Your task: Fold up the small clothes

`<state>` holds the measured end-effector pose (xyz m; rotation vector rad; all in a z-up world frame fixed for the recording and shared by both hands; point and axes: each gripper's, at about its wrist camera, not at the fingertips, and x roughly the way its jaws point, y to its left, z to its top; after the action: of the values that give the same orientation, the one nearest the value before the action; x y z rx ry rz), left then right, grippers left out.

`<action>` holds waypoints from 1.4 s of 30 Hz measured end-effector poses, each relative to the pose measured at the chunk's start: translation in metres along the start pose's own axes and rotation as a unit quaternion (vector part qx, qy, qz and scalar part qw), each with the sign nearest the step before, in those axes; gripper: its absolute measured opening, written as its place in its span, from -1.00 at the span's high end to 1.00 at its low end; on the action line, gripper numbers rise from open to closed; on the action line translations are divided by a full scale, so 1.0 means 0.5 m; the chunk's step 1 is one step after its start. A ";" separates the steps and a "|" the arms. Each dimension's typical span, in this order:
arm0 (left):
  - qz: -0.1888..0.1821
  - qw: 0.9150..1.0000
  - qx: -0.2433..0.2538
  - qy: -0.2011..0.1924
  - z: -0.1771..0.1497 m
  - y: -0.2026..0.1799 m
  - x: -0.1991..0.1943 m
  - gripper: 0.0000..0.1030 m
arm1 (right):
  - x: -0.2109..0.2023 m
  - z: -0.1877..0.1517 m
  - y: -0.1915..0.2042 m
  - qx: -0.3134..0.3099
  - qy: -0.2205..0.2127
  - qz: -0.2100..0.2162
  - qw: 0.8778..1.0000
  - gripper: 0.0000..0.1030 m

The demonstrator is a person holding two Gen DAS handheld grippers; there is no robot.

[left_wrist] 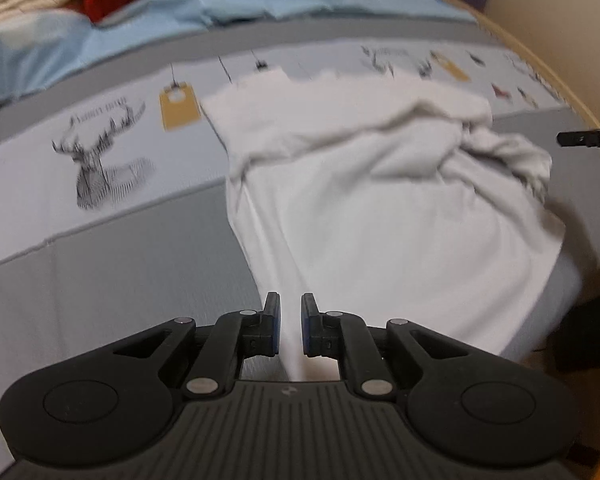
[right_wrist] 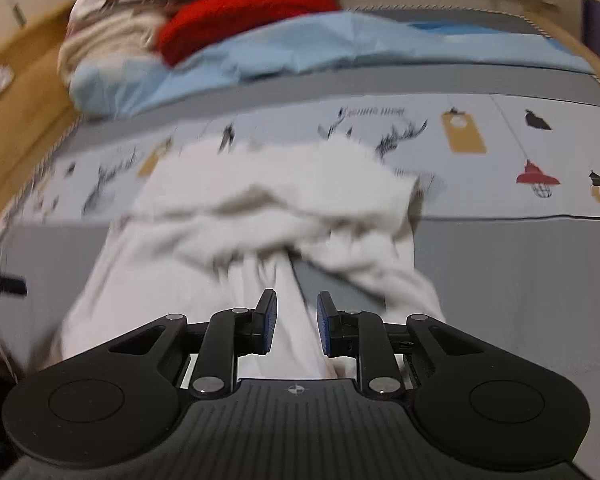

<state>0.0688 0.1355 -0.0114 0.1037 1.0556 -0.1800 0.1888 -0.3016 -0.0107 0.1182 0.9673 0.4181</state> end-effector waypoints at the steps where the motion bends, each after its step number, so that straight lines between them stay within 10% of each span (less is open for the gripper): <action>1: 0.002 1.000 -0.003 -0.011 0.004 -0.009 -0.006 0.78 | 0.007 0.008 -0.003 0.012 -0.005 -0.001 1.000 0.55; 16: -0.038 0.988 0.078 -0.129 0.204 -0.159 0.089 0.78 | 0.192 0.108 -0.003 0.213 -0.009 0.011 0.977 0.58; 24: -0.050 0.985 0.129 -0.105 0.325 -0.293 0.314 0.41 | 0.239 0.116 -0.058 0.191 0.084 -0.097 0.973 0.56; 33: -0.014 0.976 0.189 -0.102 0.364 -0.364 0.455 0.19 | 0.236 0.103 -0.173 0.155 0.128 -0.186 0.962 0.00; 36: -0.008 0.977 0.188 -0.102 0.376 -0.347 0.463 0.87 | 0.276 0.077 -0.185 0.139 0.171 -0.180 0.959 0.00; 39: -0.002 0.980 0.162 -0.120 0.403 -0.281 0.418 0.93 | 0.302 0.067 -0.170 0.108 0.186 -0.180 0.960 0.04; 42: 0.046 0.982 0.094 -0.156 0.438 -0.144 0.340 1.00 | 0.313 0.067 -0.149 0.085 0.183 -0.177 0.963 0.56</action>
<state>0.3231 0.0108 -0.0522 0.2858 0.7186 -0.2037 0.3156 -0.3050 -0.1335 0.0199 1.3601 0.0226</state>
